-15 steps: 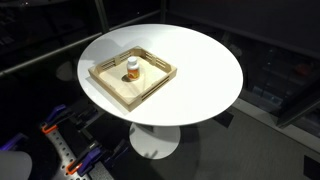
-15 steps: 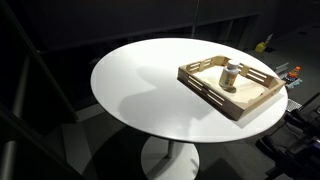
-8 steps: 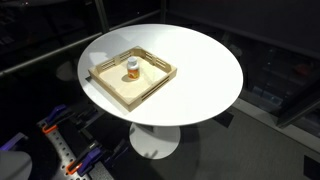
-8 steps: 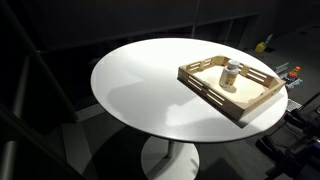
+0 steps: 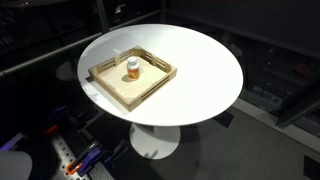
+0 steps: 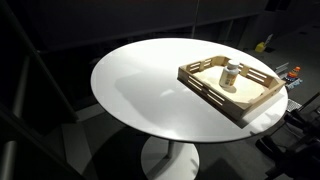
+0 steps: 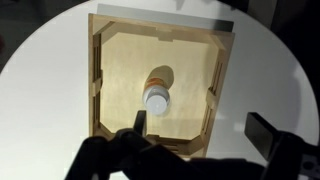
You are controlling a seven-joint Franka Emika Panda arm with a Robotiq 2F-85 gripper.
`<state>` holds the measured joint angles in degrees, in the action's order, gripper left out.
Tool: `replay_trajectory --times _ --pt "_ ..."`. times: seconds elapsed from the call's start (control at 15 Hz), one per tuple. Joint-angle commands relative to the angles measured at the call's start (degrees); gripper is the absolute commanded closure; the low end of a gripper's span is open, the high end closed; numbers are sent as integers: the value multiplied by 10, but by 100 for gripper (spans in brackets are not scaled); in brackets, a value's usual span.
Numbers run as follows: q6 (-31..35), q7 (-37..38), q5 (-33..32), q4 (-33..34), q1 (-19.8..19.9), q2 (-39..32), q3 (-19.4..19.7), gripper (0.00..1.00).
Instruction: Place the bottle's lid on the tray
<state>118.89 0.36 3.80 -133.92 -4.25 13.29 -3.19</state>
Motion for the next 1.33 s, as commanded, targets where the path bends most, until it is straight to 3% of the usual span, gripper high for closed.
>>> replay_trajectory --times 0.0,0.53,1.27 --pt "-2 34 -32 40 10 -62 -5 0" --pt "8 25 -40 37 10 -83 -1 0" --pt "231 44 -51 -43 24 -144 15 0"
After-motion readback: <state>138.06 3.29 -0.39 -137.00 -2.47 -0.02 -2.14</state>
